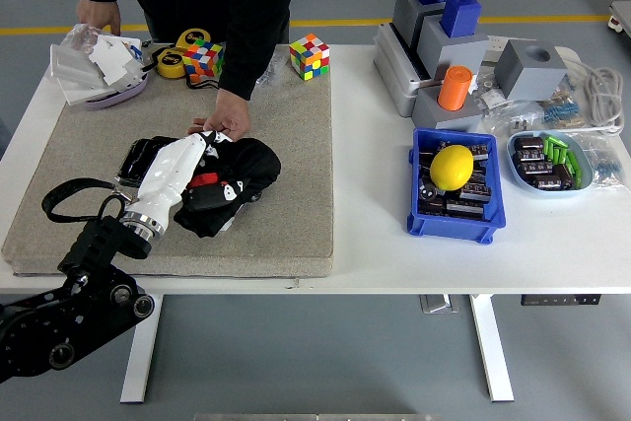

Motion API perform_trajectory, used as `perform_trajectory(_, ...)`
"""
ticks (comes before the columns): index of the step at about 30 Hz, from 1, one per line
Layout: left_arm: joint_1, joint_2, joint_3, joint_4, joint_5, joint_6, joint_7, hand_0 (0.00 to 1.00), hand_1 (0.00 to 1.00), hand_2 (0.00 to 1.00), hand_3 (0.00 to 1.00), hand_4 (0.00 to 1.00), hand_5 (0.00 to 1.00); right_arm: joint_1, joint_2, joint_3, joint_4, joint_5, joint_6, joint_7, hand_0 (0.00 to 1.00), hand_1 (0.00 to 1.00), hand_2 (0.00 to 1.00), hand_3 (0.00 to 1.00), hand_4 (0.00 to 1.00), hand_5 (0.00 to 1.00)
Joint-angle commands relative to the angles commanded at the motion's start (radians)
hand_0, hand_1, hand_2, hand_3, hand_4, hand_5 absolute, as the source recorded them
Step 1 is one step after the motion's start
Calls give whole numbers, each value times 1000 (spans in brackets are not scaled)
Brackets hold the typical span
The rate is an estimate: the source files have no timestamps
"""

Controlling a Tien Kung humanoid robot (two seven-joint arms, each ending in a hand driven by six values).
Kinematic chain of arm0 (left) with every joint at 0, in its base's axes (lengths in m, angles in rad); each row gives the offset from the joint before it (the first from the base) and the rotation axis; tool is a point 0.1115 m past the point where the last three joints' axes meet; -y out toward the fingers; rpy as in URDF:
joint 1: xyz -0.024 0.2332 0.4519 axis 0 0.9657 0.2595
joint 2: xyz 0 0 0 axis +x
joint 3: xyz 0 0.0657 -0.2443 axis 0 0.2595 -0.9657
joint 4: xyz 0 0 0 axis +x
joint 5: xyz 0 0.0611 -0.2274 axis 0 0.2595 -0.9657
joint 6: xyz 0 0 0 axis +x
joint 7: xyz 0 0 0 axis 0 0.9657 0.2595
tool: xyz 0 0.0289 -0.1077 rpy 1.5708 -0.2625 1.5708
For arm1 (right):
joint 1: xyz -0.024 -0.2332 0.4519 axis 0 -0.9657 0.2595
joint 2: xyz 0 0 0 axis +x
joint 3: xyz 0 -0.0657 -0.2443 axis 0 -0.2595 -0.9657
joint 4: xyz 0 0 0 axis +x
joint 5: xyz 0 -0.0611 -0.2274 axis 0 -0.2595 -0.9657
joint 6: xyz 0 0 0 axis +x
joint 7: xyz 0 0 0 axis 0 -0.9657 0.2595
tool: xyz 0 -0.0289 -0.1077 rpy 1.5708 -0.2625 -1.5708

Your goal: Pick the rag up,wipe the panel,place it on the desk

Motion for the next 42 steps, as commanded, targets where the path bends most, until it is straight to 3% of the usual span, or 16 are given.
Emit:
perform_trajectory(21, 20, 9, -57, 91, -29, 7, -29, 167, 86, 218, 656, 573, 101, 0, 1, 6, 5, -8, -4, -3, 722, 624, 674, 613, 998, 604)
perform_trajectory(42, 42, 41, -135, 148, -20, 1, -33, 167, 86, 218, 658, 571, 104, -1, 2, 12, 6, -11, -5, -9, 722, 624, 674, 614, 998, 605)
